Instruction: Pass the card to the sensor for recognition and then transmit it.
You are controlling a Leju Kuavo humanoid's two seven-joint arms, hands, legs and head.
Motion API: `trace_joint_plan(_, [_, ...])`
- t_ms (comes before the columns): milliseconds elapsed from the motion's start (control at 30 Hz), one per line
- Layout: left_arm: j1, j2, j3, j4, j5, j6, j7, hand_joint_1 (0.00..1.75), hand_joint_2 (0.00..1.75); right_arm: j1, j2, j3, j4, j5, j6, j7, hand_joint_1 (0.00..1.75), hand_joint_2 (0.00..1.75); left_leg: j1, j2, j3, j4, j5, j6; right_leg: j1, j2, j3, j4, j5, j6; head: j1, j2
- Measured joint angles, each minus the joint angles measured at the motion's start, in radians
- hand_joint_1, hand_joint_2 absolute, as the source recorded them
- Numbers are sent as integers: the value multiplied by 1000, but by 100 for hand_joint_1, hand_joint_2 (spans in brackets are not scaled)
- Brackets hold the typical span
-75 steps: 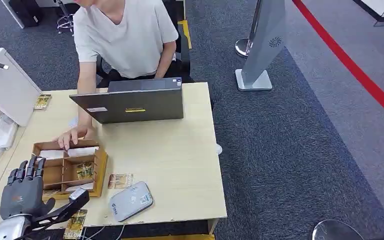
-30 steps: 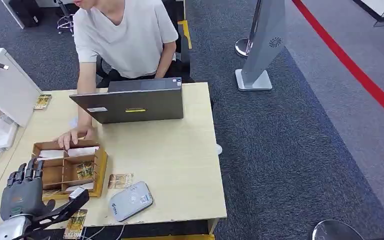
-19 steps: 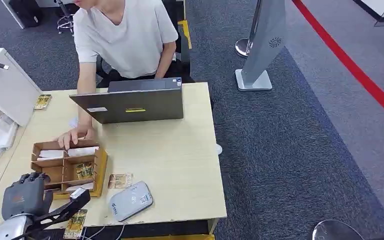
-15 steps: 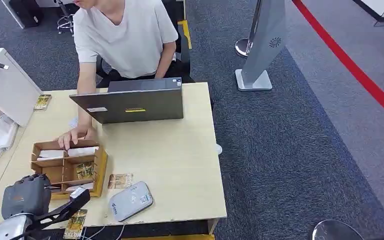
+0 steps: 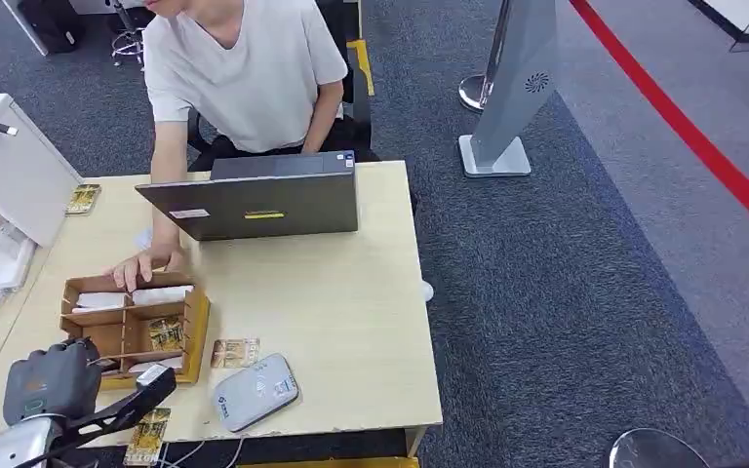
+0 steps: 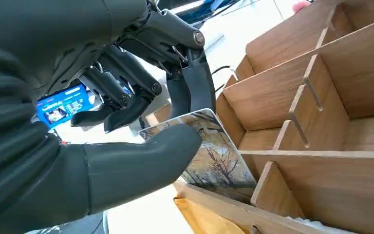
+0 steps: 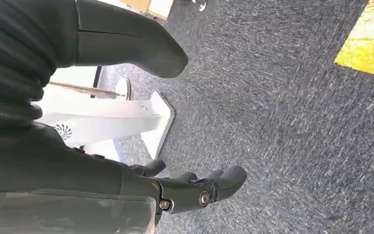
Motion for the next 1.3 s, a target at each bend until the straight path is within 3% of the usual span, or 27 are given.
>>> trace_joint_plan(600, [-58, 1, 0, 1, -5, -1, -3, 175, 175, 0, 0, 13, -2, 0, 5, 0, 0, 175, 0, -2, 0, 0, 3, 0, 0, -1, 0, 0, 1, 1, 0, 0])
trace_joint_plan(967, [-356, 43, -98, -12, -8, -136, -10, 175, 175, 0, -7, 57, -3, 0, 23, -22, 0, 175, 0, -4, -2, 0, 9, -1, 0, -3, -1, 0, 8, 0, 0, 0])
trace_joint_plan(1300, [-510, 68, -167, -7, -6, -174, 2, 175, 175, 0, -11, 80, -3, 0, 36, -29, 0, 175, 0, -2, -2, 1, 9, -1, 0, -1, -3, 0, 8, 0, 0, 0])
